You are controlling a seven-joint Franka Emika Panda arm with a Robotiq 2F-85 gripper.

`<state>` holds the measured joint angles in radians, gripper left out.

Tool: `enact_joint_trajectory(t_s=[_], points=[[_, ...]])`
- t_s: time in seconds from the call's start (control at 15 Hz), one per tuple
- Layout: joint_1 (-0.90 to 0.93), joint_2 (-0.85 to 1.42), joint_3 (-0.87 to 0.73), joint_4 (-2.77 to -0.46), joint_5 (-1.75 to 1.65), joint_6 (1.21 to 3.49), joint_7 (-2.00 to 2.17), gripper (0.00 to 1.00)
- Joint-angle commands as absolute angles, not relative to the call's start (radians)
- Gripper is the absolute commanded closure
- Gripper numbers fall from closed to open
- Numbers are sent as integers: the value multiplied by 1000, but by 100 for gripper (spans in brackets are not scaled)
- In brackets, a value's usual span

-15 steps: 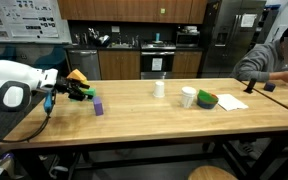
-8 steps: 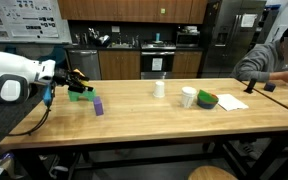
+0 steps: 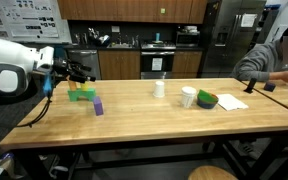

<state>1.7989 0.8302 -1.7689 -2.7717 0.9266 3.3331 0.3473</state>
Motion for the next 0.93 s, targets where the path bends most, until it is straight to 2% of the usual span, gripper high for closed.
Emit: enact_joint_trajectory(t_s=[0.0,0.47,0.87], points=[[1854,815,-1882,-2773,925,3284,259,0],[1820,869,-2023,-2772,920,3150,180,0],[1792,894,-2050,-2773,882,3102,181,0]])
